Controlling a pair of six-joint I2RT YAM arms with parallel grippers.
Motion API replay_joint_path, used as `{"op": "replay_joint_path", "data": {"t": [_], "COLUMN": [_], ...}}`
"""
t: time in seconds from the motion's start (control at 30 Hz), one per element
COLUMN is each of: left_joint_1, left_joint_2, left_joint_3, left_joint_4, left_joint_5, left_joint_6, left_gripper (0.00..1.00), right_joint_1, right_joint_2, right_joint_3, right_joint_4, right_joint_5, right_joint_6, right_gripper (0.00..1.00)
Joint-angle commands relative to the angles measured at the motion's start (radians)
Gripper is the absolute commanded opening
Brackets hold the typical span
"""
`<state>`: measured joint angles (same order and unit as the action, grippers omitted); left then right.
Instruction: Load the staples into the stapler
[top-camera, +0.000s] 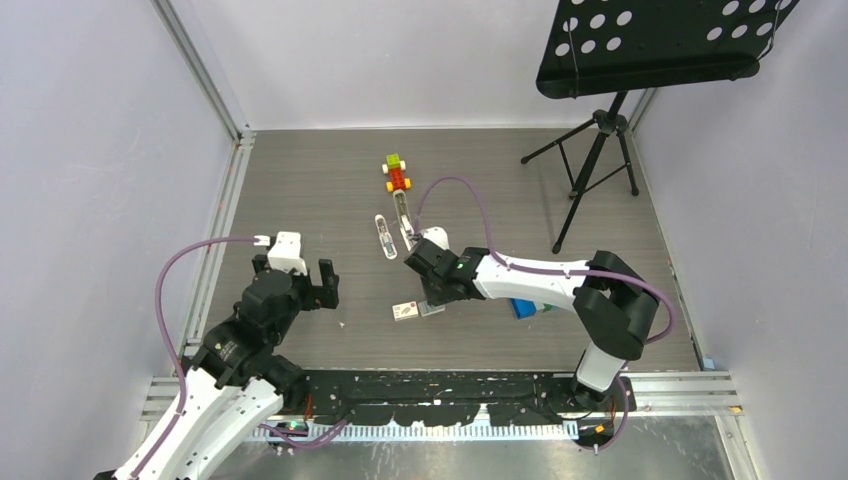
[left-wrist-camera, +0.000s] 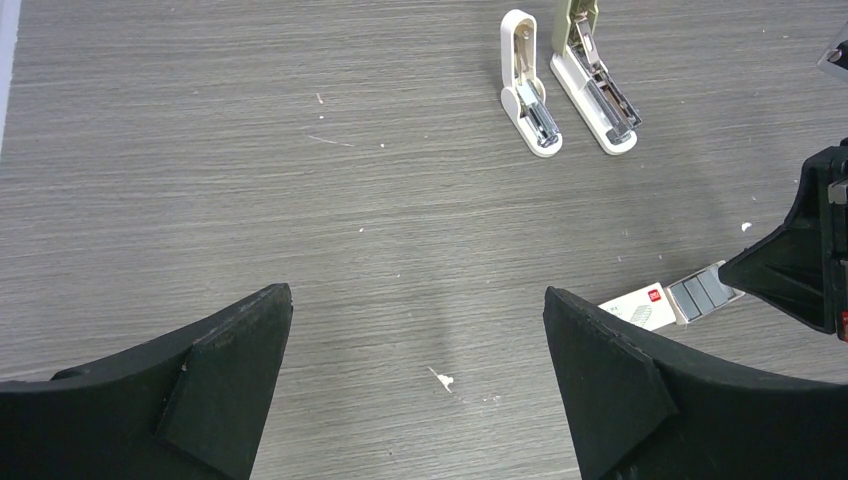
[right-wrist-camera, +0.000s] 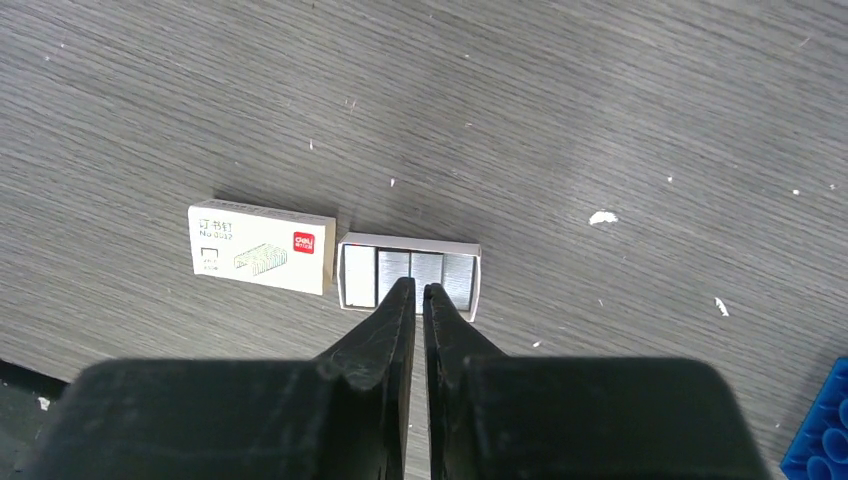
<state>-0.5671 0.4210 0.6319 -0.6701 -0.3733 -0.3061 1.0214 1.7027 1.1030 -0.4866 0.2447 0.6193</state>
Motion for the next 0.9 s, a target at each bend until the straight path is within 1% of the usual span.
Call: {"op": "replay_joint_path", "data": {"t": [0.0,0.17,0.33,0.43,0.87], "left_joint_1": [0.006,0.006,0.006,0.006,0.007], "left_joint_2": [-0.008,-0.008,-0.008,-0.01,-0.011], "left_joint_3": [-0.001,0.0,-0.001,-0.003,-0.003], "left_joint_4": [0.044,0.043,0.043,0.043,0.043], "left_joint_5": [0.004,0.004,0.004,0.005,0.005], "left_joint_6": [0.01,0.01,0.01,0.01,0.01], "left_gripper": [1.0,1.0,1.0,1.0,1.0], "right_joint_1": [0.006,0.006,0.006,0.006,0.006], "right_joint_2": [-0.04,-0.013,0.008,0.023,0.068], "right_joint_3": [0.004,-0.002,-0.01,-0.01,-0.018], "right_joint_4": [-0.005,0.009,0.036,0.048,0.066], "right_joint_5": [0.034,0.02,0.001,-0.004,-0.024], "right_joint_6": [-0.001,0.021,0.029,0.031,0.034], "right_gripper": [0.16,0.29,0.35,0.37,0.38]}}
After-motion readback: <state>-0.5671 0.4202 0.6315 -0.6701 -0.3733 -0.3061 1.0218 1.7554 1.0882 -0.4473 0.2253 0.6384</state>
